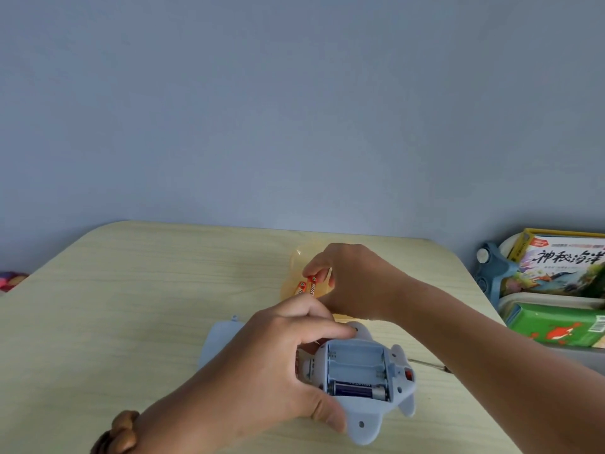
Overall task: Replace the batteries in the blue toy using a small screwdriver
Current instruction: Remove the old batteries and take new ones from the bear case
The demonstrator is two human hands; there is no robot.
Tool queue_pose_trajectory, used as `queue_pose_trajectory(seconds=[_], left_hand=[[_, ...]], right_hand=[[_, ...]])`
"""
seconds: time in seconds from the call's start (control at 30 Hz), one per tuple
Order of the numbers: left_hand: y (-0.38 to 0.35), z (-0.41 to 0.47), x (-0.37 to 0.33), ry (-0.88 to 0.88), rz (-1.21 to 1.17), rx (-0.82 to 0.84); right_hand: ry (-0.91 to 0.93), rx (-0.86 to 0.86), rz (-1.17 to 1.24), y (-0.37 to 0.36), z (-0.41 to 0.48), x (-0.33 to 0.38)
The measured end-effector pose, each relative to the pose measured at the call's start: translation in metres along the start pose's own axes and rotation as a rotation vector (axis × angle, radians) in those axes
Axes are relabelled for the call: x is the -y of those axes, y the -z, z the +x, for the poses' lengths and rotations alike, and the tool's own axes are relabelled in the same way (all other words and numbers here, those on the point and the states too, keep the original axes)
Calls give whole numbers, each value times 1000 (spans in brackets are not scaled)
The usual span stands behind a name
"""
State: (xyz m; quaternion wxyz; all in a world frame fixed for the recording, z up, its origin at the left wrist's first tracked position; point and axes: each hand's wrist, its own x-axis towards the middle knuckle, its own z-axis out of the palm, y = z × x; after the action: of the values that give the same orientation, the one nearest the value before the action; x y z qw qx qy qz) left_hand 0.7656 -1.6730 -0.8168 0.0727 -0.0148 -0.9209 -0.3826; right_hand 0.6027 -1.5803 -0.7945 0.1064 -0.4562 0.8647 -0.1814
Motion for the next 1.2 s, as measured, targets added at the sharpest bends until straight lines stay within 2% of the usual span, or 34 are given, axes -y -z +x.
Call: queue_pose_trajectory(seconds=[0.2, 0.33, 0.4, 0.47, 0.53, 0.67, 0.97, 1.2], left_hand=[[0, 0, 0, 8, -17, 3], [1, 0, 0, -3, 28, -6], [2, -1, -2, -1, 31, -9], [2, -2, -1, -7, 41, -19], [3, -1, -1, 3, 29, -9], [2, 0, -3, 28, 13, 9], [7, 2, -13, 79, 21, 80], [-25, 9, -40, 171, 139, -147]], right_hand=[[40, -31, 27, 0, -5, -4], [49, -288, 292, 13, -44, -12], [117, -242, 373, 15, -79, -20], [127, -102, 340, 6, -109, -22], [122, -50, 313, -11, -124, -26], [106, -171, 327, -25, -136, -29], [-21, -128, 443, -28, -139, -26], [-45, -140, 549, -31, -140, -27]])
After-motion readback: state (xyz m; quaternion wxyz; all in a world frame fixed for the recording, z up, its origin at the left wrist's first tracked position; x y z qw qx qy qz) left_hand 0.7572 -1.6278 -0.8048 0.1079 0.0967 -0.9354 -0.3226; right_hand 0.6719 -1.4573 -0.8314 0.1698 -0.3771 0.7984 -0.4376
